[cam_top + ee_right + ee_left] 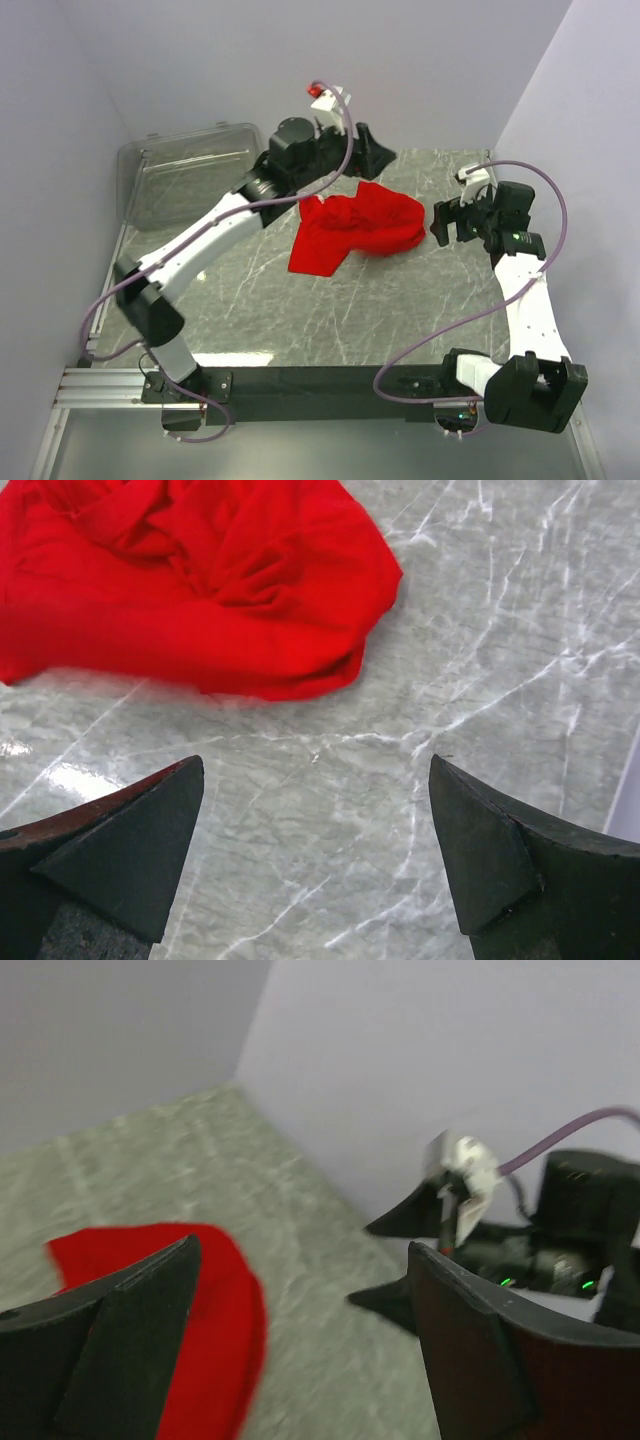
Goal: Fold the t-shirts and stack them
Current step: Move the tshirt to the center of the board
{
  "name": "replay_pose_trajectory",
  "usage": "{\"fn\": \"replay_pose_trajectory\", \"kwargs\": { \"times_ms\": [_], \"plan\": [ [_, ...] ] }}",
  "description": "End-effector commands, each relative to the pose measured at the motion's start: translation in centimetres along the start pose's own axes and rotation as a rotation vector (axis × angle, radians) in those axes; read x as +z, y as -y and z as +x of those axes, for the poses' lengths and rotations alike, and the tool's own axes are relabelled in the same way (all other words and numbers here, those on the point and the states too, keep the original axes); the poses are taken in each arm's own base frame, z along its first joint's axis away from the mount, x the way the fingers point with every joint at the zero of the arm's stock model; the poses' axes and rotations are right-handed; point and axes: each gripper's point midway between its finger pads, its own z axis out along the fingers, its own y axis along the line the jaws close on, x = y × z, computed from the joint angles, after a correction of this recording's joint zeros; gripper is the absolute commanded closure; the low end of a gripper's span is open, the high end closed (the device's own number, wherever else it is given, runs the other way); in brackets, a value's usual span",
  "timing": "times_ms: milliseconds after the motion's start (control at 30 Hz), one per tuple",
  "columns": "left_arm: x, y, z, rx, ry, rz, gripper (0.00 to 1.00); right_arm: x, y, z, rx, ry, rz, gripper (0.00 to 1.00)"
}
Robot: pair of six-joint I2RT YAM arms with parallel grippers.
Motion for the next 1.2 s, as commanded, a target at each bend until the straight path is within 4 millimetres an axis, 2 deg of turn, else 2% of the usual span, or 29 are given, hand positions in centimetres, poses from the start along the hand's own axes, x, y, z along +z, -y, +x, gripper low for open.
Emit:
{"fn": "replay_pose_trajectory", "kwargs": {
  "times_ms": [0, 33, 67, 100, 133, 167, 200, 233, 300, 333, 400, 433, 467, 500, 533, 567, 633, 767, 800, 867, 933, 1000, 1033, 1067, 1167],
  "plan": [
    [-3.8, -2.4, -1.2, 0.189, 0.01, -0.153, 0.11, -0.9, 0.1, -0.3, -0.034, 0.012, 0.011, 0.01],
    [-4.4, -3.9, 0.3, 0.197, -0.02, -0.204, 0.1, -0.9, -0.3, -0.3, -0.036, 0.01, -0.01, 0.01],
    [-5.5, -4.1, -0.2, 0.208, -0.005, -0.225, 0.1, -0.9, -1.1, -0.4, -0.038, 0.021, -0.051, 0.01],
    [-6.1, -5.1, 0.1, 0.209, -0.001, -0.277, 0.09, -0.9, -1.5, -0.5, -0.047, 0.026, -0.079, 0.01],
    [-6.6, -6.4, 1.7, 0.206, -0.031, -0.308, 0.09, -0.8, -2.2, -0.1, -0.044, 0.013, -0.119, 0.01],
    [-7.4, -6.8, 1.5, 0.193, -0.02, -0.329, 0.09, -0.7, -3.0, -0.1, -0.048, 0.015, -0.169, 0.01],
    [-7.9, -7.5, 1.8, 0.181, -0.02, -0.351, 0.09, -0.7, -4.3, -0.2, -0.068, 0.032, -0.25, 0.01],
    [-8.4, -8.8, 3.3, 0.164, -0.044, -0.39, 0.08, -0.6, -5.8, 0.6, -0.071, 0.01, -0.328, 0.01],
    [-9.5, -10.1, 3.3, 0.101, -0.02, -0.419, 0.08, -0.6, -7.9, 1.1, -0.148, 0.024, -0.444, 0.01],
    [-10.1, -11.3, 5.0, 0.08, -0.044, -0.445, 0.08, -0.5, -9.5, 2.0, -0.182, 0.01, -0.501, 0.01],
    [-11.4, -12.3, 4.8, 0.023, -0.008, -0.467, 0.08, -0.2, -10.8, 2.9, -0.29, 0.01, -0.538, 0.01],
    [-12.1, -13.4, 6.5, 0.004, -0.033, -0.494, 0.08, 0.2, -11.3, 3.6, -0.337, 0.018, -0.54, 0.0],
    [-12.9, -13.9, 6.1, -0.039, -0.007, -0.51, 0.08, 0.5, -12.8, 3.8, -0.401, 0.021, -0.567, 0.0],
    [-13.5, -14.5, 6.5, -0.064, -0.006, -0.525, 0.08, 0.9, -13.2, 4.0, -0.438, 0.021, -0.562, 0.0],
    [-14.1, -15.4, 7.7, -0.086, -0.024, -0.546, 0.08, 2.0, -12.6, 4.2, -0.479, 0.01, -0.505, 0.0],
    [-14.8, -15.8, 7.6, -0.117, -0.01, -0.559, 0.08, 2.5, -13.9, 4.0, -0.514, 0.011, -0.52, 0.0],
    [-15.8, -16.9, 9.2, -0.141, -0.027, -0.59, 0.08, 3.8, -14.4, 3.4, -0.494, -0.01, -0.512, 0.0],
    [-17.6, -17.9, 10.1, -0.172, -0.021, -0.625, 0.09, 6.8, -15.4, 2.1, -0.315, -0.079, -0.484, 0.0],
    [-18.1, -18.3, 10.8, -0.174, -0.029, -0.642, 0.08, 7.8, -16.2, 2.0, -0.219, -0.127, -0.486, 0.0],
    [-18.9, -18.5, 10.8, -0.175, -0.016, -0.653, 0.08, 8.4, -17.3, 2.3, -0.148, -0.178, -0.502, 0.02],
    [-19.8, -19.0, 11.9, -0.18, -0.027, -0.671, 0.08, 8.8, -19.2, 2.9, -0.107, -0.206, -0.515, 0.04],
    [-20.5, -19.0, 11.9, -0.186, -0.012, -0.678, 0.08, 9.2, -19.9, 4.1, -0.11, -0.235, -0.48, 0.07],
    [-20.9, -19.2, 12.5, -0.187, -0.019, -0.686, 0.08, 9.2, -21.1, 4.4, -0.134, -0.241, -0.483, 0.08],
    [-21.2, -19.4, 12.8, -0.194, -0.023, -0.696, 0.08, 9.4, -21.3, 4.7, -0.136, -0.253, -0.468, 0.08],
    [-21.8, -19.6, 13.7, -0.215, -0.045, -0.719, 0.08, 10.1, -22.4, 6.3, -0.112, -0.34, -0.444, 0.18]
  ]
}}
